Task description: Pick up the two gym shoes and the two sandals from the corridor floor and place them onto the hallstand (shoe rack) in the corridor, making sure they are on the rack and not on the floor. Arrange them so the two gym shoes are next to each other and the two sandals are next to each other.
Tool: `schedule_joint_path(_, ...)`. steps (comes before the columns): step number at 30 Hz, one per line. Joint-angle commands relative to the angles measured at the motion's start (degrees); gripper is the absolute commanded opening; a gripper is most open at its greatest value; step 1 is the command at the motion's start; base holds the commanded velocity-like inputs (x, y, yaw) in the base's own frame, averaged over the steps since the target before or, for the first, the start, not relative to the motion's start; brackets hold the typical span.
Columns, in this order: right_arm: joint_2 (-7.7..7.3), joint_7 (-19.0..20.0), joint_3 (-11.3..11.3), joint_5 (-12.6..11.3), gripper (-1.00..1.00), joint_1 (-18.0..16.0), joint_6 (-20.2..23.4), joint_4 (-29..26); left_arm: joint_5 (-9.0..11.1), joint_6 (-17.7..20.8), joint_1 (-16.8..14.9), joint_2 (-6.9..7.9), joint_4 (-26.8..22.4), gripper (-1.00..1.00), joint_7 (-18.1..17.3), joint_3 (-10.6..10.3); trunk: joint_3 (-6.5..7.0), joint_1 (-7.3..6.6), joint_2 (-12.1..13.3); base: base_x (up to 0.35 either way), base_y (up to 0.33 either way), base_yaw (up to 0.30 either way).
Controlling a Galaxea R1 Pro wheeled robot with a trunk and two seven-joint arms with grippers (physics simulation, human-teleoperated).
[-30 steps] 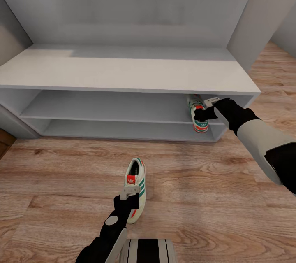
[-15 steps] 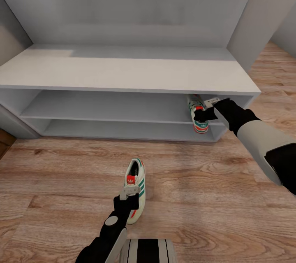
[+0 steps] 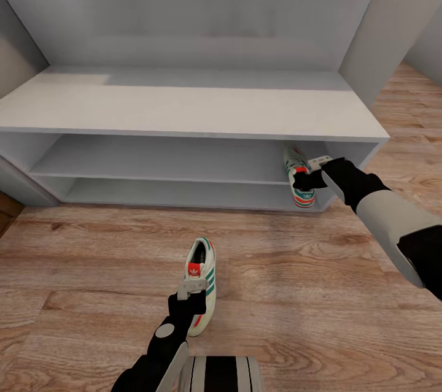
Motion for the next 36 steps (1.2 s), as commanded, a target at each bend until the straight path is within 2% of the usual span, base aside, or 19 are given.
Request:
schedule_joint_path(1, -0.03, -0.09, 0.26, 0.25, -1.00, 0.08, -0.02, 0.15, 0.00, 0.01, 0.01, 0.01, -0.01, -1.00, 0.00, -0.01, -0.01, 0.01, 0.01, 0.000, 0.000, 0.000)
schedule_joint_path(8, -0.08, -0.15, 0.20, 0.24, -1.00, 0.16, -0.06, 0.13, 0.01, 0.03, 0.01, -0.03, -0.01, -1.00, 0.00, -0.01, -0.01, 0.01, 0.01, 0.010, 0.000, 0.000)
schedule_joint_path(20, -0.09, -0.16, 0.16, 0.20, -1.00, 0.22, -0.12, 0.05, 0.01, 0.03, 0.01, 0.01, -0.01, -1.00, 0.00, -0.05, -0.01, 0.01, 0.01, 0.151, 0.000, 0.000)
schedule_joint_path(36, -0.17, -0.16, 0.18, 0.15, -1.00, 0.25, -0.29, 0.04, 0.01, 0.03, 0.01, 0.02, -0.01, -1.00, 0.00, -0.05, -0.01, 0.01, 0.01, 0.015, 0.000, 0.000)
